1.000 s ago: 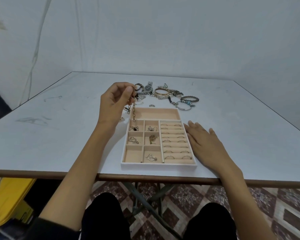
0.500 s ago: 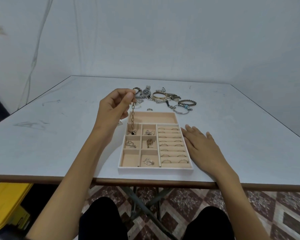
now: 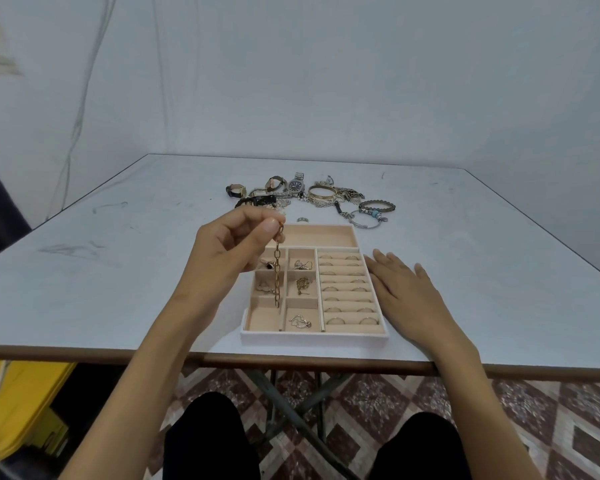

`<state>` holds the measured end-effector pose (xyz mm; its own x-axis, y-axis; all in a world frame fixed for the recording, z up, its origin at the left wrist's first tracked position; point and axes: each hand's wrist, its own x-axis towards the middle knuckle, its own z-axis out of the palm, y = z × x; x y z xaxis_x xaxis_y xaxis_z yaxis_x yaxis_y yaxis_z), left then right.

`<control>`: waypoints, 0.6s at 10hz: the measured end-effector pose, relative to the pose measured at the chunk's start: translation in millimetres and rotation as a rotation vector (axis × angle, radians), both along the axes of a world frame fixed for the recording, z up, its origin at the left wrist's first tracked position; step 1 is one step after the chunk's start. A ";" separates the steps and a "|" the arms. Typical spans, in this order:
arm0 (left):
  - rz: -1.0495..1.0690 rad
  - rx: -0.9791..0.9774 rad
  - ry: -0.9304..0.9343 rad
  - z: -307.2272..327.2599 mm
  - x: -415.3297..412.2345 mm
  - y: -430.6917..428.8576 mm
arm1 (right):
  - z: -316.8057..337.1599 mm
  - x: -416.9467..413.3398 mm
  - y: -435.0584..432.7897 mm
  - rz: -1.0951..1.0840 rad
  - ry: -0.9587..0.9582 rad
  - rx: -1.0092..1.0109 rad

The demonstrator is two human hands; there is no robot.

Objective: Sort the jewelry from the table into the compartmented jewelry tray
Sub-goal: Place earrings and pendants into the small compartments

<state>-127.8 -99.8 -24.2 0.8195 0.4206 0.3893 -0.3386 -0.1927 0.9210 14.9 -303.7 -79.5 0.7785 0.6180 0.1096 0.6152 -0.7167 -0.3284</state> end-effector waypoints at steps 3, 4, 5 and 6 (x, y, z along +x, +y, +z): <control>-0.016 0.208 0.124 -12.4 -16.6 7.7 | 2.2 -1.5 -0.3 0.003 0.009 0.014; -0.020 0.322 0.200 -17.2 -19.1 15.7 | 2.0 -1.5 -0.4 0.005 0.014 0.014; -0.046 0.418 0.255 -17.3 -21.3 21.8 | 1.2 -0.7 -0.4 0.005 0.013 0.014; -0.081 0.515 0.286 -14.1 -23.2 25.3 | 0.5 0.0 -0.2 0.005 0.011 0.012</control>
<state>-151.1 -74.5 -38.3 0.9435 0.1680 0.2855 -0.1231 -0.6225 0.7729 14.9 -303.9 -79.1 0.7768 0.6203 0.1086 0.6148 -0.7098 -0.3437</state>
